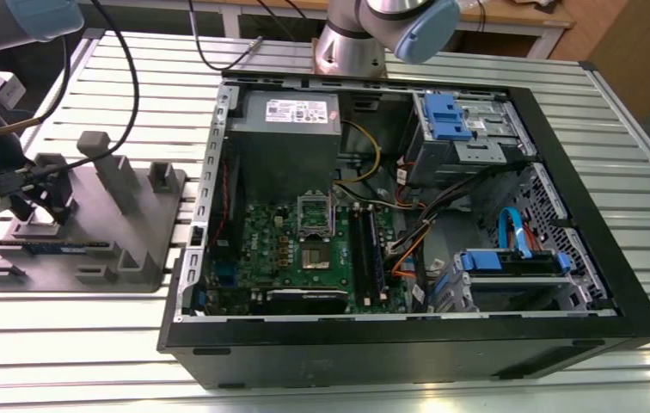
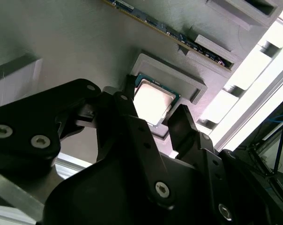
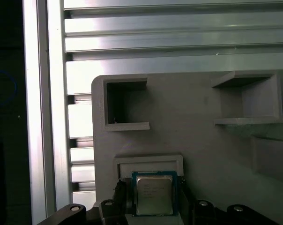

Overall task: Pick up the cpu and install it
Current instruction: 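Pick up the cpu and move it towards the insertion slot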

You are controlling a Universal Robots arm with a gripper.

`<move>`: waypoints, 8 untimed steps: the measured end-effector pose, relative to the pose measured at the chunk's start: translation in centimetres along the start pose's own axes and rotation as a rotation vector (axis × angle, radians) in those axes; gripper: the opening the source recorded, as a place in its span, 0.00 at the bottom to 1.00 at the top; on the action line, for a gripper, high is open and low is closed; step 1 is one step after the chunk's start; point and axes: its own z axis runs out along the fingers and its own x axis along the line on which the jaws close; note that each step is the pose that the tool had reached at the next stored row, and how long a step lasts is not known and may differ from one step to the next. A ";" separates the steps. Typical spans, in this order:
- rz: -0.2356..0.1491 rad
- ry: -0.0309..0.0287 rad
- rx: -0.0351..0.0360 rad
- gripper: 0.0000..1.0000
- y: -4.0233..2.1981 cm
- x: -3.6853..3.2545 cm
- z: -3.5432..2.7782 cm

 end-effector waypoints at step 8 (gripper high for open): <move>0.000 0.0003 0.0001 0.55 0.02 -0.25 -0.04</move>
